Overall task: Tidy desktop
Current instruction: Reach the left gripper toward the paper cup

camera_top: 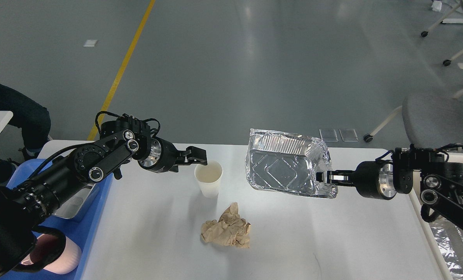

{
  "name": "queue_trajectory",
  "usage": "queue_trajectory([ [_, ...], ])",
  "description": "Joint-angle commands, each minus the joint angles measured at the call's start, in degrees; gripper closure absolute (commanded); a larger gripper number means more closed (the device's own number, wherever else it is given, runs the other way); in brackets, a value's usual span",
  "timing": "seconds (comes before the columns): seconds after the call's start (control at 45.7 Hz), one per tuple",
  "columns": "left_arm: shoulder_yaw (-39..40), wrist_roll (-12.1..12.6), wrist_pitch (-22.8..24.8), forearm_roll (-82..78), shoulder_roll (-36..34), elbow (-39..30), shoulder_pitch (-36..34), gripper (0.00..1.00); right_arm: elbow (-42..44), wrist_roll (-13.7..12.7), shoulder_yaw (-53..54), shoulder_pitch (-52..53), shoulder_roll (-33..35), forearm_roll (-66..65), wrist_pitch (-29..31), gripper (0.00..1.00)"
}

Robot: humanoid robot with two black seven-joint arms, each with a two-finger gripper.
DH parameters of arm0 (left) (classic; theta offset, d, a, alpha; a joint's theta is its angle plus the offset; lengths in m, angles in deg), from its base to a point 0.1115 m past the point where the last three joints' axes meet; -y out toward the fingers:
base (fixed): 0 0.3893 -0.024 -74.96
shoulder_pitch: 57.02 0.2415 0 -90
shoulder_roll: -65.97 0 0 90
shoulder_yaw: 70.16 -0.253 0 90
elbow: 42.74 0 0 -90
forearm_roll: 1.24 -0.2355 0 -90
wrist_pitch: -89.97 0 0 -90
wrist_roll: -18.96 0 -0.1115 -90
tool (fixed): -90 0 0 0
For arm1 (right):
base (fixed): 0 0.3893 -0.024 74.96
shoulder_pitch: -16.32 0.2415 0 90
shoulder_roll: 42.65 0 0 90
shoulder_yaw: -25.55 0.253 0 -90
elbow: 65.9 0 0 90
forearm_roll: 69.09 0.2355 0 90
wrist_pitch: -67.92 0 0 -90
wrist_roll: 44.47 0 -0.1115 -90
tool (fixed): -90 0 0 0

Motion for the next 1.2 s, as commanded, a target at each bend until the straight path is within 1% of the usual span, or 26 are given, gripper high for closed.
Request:
queue_trajectory([
  [0.0,-1.3,-0.1,-1.8,0.1,0.2,0.1,0.5,0.00,0.0,0.0,-0.1,0.0,0.0,0.0,0.0,1.00],
  [0.197,-2.6,-0.1,-4.4,0.2,1.2,0.3,1.9,0.00,0.0,0.0,0.0,0.0,0.1,0.0,0.0,1.00],
  [0.416,-4.2,-0.8,-6.4,0.5,3.8,3.7,2.3,0.00,0.0,0.0,0.0,-0.1,0.1,0.0,0.0,1.00],
  [0.548,-4.2,-1.2,-7.6,-0.2,5.0,4.0,2.4,0.02,0.0,0.0,0.0,-0.1,0.1,0.0,0.0,1.00],
  [0.591,-4.3,-1.2,-7.8,-0.2,5.1,4.4,2.5,0.04,0.0,0.1,0.0,-0.1,0.1,0.0,0.0,1.00],
  [0.635,-4.6,-1.2,-7.8,-0.3,5.3,4.5,2.7,0.11,0.0,0.1,0.0,-0.1,0.1,0.0,0.0,1.00],
  [0.657,-5.1,-1.2,-7.7,-0.3,5.3,4.5,2.7,0.16,0.0,0.0,0.0,-0.1,0.1,0.0,0.0,1.00],
  [0.701,-6.3,-1.1,-7.6,-0.2,5.1,4.5,2.5,0.30,0.0,0.1,0.0,-0.1,0.1,0.1,0.0,1.00],
  [0.723,-6.9,-1.1,-7.3,0.0,5.1,4.5,2.3,0.36,0.0,0.0,0.0,-0.1,0.1,0.0,0.0,1.00],
  [0.767,-7.7,-0.8,-7.2,0.1,5.1,4.5,2.0,0.40,0.0,0.1,0.0,-0.1,0.1,0.0,0.0,1.00],
  [0.81,-7.9,-0.7,-7.0,0.4,5.1,4.4,1.8,0.48,0.0,0.0,0.0,-0.1,0.1,0.0,0.0,1.00],
  [0.832,-8.0,-1.2,-8.2,0.5,5.1,4.4,1.9,0.58,0.0,0.0,0.0,-0.1,0.1,0.0,0.0,1.00],
  [0.854,-7.8,-0.8,-8.6,0.2,5.6,4.8,2.2,0.64,0.0,0.1,0.0,-0.1,0.2,0.0,0.0,1.00],
  [0.92,-8.0,-1.0,-8.9,0.6,5.7,5.0,1.8,0.64,0.0,0.1,0.0,-0.2,0.1,0.0,0.0,1.00],
  [0.964,-8.0,-0.4,-8.7,0.5,5.6,5.1,1.8,0.73,0.0,0.1,0.0,-0.3,0.1,0.0,0.0,1.00],
  [1.051,-8.0,0.3,-8.7,0.5,5.5,5.1,1.8,0.87,0.0,0.1,0.0,-0.6,0.1,0.0,0.0,1.00],
  [1.095,-8.0,0.8,-8.6,0.5,5.5,5.1,1.7,0.97,0.0,0.1,0.0,-0.7,0.1,0.0,0.0,1.00],
  [1.139,-8.0,1.6,-8.6,0.5,5.5,5.1,1.5,1.00,0.0,0.1,0.0,-0.7,0.1,0.0,0.0,1.00],
  [1.183,-8.0,2.7,-8.6,0.6,5.5,5.0,1.2,1.00,0.0,0.1,0.1,-0.7,0.1,0.0,0.0,1.00],
])
